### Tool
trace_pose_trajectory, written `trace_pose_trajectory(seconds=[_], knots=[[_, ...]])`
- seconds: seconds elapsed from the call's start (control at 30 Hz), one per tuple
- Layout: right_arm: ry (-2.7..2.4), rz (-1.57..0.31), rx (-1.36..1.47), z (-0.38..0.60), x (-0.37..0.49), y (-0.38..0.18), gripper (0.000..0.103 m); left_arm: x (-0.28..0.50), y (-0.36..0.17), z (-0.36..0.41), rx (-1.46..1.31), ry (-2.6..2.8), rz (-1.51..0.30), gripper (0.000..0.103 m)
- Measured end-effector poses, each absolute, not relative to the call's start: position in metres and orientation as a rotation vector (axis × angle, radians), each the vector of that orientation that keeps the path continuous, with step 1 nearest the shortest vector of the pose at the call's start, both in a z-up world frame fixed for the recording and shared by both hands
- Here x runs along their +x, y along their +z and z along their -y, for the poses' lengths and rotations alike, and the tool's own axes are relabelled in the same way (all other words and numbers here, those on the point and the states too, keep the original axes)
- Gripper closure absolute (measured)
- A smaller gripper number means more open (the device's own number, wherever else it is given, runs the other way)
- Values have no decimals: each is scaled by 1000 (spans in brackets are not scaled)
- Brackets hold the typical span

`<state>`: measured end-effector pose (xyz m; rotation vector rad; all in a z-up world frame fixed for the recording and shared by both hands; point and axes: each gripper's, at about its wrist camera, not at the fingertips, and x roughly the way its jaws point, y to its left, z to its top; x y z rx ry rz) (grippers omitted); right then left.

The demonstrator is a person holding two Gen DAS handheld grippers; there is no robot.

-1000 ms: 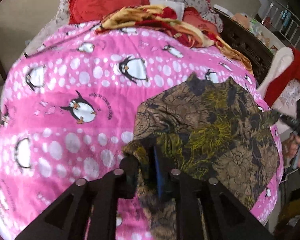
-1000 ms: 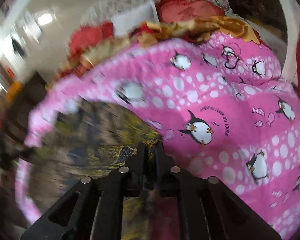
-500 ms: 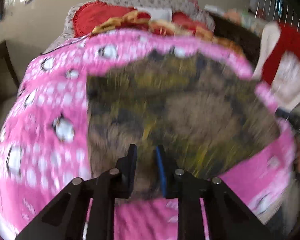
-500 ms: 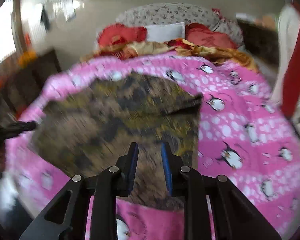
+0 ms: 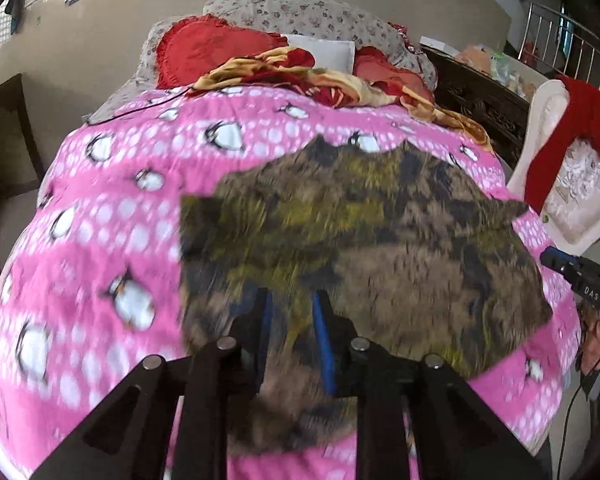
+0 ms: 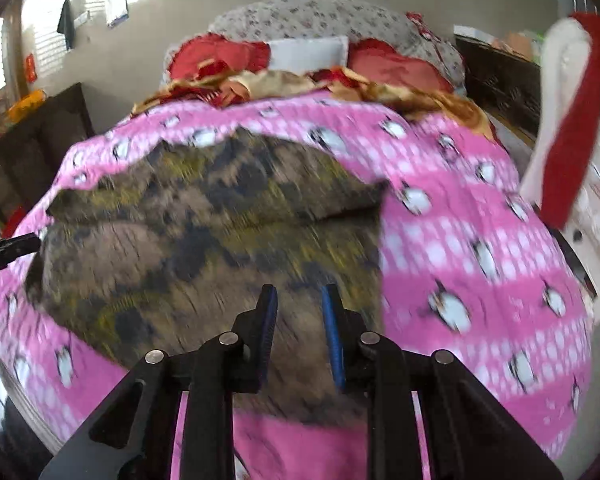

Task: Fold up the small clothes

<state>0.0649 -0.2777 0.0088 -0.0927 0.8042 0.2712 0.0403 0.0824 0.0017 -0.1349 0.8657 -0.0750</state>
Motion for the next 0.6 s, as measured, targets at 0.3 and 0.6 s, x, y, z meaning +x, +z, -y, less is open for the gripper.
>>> trace_pose_trajectory(seconds=[0.3, 0.6], knots=[[255, -980, -189, 231, 140, -31, 93, 98, -41, -77, -160, -40, -1071, 82], [293, -934, -56, 238, 235, -15, 93, 212, -18, -122, -143, 96, -955, 78]])
